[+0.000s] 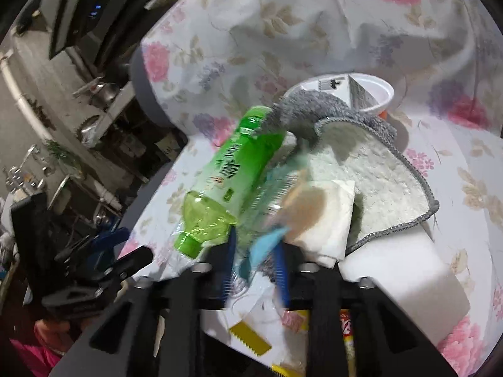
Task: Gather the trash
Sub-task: 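Grasp the clear snack wrapper with the right gripper from the pile, then grasp the green tea bottle with the left gripper while the right holds the wrapper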
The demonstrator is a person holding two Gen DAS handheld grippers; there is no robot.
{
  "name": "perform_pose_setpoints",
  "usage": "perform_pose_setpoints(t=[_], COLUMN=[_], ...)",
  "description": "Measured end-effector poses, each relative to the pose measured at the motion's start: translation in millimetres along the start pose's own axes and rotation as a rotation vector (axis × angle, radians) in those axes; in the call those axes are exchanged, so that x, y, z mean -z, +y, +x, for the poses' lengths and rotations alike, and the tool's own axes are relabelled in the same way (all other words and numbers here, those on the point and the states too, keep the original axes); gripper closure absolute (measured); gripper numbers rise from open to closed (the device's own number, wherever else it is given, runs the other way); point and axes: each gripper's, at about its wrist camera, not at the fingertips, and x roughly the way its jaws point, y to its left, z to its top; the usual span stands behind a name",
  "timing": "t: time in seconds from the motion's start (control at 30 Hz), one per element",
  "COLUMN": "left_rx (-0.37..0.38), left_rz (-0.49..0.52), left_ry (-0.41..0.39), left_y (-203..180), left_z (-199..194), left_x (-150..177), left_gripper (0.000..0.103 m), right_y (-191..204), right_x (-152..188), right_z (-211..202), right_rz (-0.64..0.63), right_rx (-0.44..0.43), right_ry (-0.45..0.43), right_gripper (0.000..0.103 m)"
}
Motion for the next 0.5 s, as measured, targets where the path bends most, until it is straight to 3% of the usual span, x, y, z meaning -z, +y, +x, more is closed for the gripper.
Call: perform_pose_setpoints(t=[0.1, 0.2, 0.4, 0.5], left_rx=[-0.002, -0.002, 0.020, 0.037], left_rz=[-0.003, -0.002, 0.022, 0.027], left_ry=[0.000, -0.010, -0.031, -0.031], left_y=[1.8, 2.6, -7.4, -15.0], left_z=[0.9, -1.1, -1.4, 7.2], left_x=[-1.5, -4.7, -22.5, -35.3], left_gripper=[0.015, 0.015, 0.015, 0.020], right_y=[-0.4, 8.4, 20.2, 16.9], right_x=[-0.9, -3.4, -4.8, -1.9], right_z=[-2.9, -27.7, -88.6, -109.2], right_rz=[0.010, -0.032, -0.134, -0.157], right_rx=[-0.002, 0.027, 0.150, 0.203], right_ry=[-0.023, -0.109, -0.293, -0.370], right_gripper=[0.098, 0.100, 0.100, 0.100])
